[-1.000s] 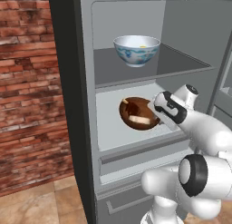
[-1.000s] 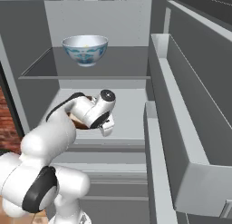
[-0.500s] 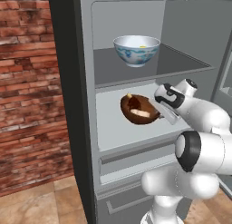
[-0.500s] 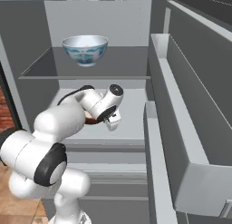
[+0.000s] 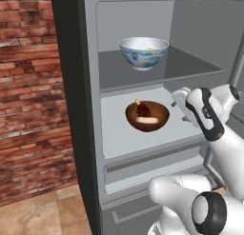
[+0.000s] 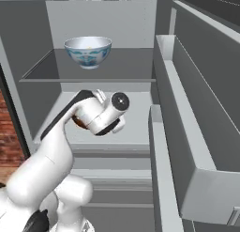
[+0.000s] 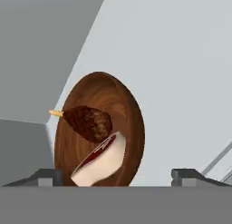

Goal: Place the bowl with the squash and lemon on the top shelf of the fridge. Place the bowl with the steaks on the second highest shelf of the fridge.

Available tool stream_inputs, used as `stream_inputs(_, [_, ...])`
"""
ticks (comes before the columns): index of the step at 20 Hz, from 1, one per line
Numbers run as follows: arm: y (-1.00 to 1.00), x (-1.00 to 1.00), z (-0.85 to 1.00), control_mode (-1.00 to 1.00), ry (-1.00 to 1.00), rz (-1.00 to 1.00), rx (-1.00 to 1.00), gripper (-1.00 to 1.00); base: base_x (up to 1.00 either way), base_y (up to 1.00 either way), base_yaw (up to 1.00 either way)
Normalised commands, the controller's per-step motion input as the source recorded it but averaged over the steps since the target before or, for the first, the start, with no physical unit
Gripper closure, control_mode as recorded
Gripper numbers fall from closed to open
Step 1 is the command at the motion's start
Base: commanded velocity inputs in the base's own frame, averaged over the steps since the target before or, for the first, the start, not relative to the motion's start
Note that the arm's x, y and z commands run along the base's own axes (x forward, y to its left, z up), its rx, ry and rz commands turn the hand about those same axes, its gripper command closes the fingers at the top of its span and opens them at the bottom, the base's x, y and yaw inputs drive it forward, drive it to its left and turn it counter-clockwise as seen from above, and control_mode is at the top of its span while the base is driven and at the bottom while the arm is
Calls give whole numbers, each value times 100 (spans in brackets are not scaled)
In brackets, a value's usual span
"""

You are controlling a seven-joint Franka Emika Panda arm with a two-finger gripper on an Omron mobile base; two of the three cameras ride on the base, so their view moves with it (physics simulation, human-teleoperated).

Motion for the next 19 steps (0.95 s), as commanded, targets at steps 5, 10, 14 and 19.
stream_inputs(5, [2, -100, 98, -100, -48, 0, -1, -100, 0, 0, 0])
stream_inputs(10, [54, -100, 78, -100, -33, 12, -26, -100, 0, 0, 0])
stream_inputs(14, [75, -100, 74, -100, -27, 21, -39, -100, 0, 0, 0])
stream_inputs(19, [40, -100, 92, -100, -27, 14, -33, -100, 0, 0, 0])
